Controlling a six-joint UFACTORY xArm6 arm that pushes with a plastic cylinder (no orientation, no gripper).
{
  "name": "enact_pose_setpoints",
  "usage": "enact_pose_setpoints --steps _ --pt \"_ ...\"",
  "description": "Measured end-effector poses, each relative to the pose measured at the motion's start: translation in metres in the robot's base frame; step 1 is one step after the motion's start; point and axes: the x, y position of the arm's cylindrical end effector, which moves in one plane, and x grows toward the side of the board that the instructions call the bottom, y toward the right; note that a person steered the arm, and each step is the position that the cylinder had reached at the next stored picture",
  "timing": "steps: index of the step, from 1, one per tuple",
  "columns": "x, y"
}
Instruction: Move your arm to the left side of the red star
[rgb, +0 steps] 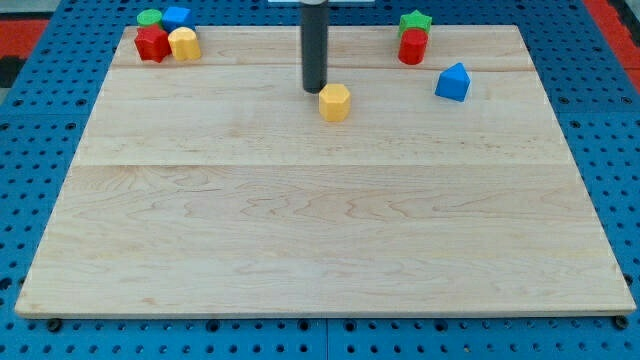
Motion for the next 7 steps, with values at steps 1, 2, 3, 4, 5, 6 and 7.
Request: enact_pose_setpoints --steps 1,2,3,4,5,6,7 --pt "0.001 -0.046" --pt "0.002 -0.165" --pt "-0.021 -0.282" --pt "-0.021 -0.282" --pt "-0.048 -0.274" --pt "-0.085 -0.263" --pt "-0.117 -0.261"
